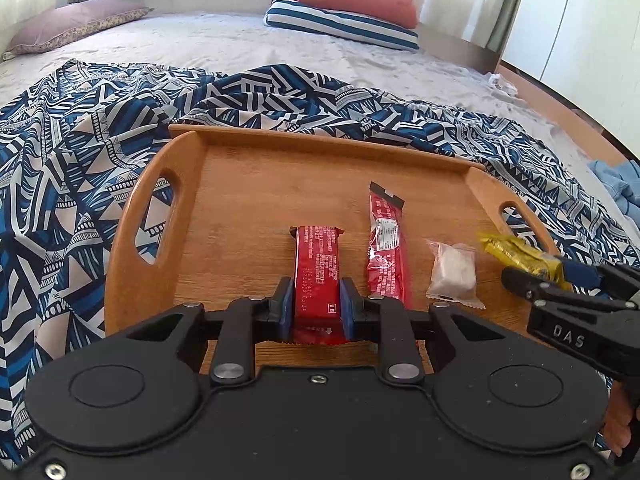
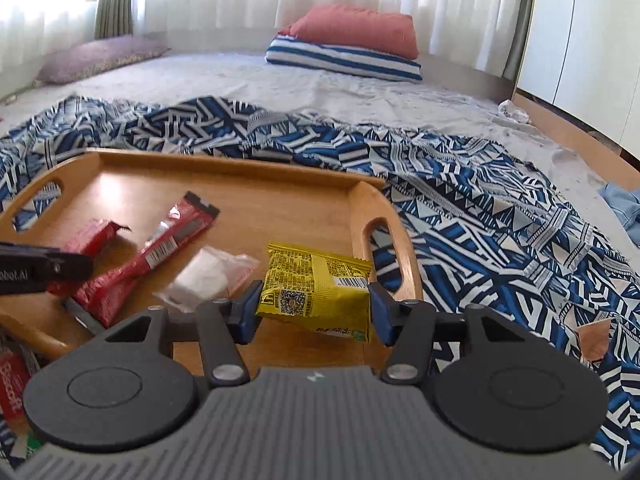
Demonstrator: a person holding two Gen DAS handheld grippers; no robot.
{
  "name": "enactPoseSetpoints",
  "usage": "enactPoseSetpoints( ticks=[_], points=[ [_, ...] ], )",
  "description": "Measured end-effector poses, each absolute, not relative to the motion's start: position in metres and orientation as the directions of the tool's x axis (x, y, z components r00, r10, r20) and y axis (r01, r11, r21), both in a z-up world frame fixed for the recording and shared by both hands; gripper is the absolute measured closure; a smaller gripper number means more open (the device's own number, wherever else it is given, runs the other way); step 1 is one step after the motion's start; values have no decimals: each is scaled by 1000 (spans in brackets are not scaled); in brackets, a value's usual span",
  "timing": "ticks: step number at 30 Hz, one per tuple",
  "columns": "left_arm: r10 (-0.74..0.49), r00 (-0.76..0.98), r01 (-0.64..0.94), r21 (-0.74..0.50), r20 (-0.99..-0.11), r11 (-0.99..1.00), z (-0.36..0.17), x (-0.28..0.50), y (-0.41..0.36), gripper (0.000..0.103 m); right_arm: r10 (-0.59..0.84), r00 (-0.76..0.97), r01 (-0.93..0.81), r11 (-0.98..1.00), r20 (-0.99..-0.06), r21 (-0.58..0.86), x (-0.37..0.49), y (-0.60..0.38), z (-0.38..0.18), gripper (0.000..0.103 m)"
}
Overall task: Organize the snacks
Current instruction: 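Lower both snacks onto the wooden tray and open both tools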
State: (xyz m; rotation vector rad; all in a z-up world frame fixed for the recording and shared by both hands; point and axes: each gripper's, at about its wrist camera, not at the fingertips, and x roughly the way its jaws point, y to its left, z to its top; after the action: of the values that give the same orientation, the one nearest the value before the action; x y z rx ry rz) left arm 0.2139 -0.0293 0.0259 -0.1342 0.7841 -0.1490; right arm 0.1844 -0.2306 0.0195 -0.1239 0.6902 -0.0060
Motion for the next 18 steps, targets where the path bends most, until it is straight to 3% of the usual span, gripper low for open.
enactPoseSetpoints(
  ticks=[13,18],
  points=[
    [-196,696,108,-169,-691,980,24,213,-37,80,24,748,-91,994,-663,-67,190,-221,14,43],
    [-203,694,114,-172,-691,978,24,214,-38,80,47,736,-85,996,-675,-23,194,-223,11,34]
  ],
)
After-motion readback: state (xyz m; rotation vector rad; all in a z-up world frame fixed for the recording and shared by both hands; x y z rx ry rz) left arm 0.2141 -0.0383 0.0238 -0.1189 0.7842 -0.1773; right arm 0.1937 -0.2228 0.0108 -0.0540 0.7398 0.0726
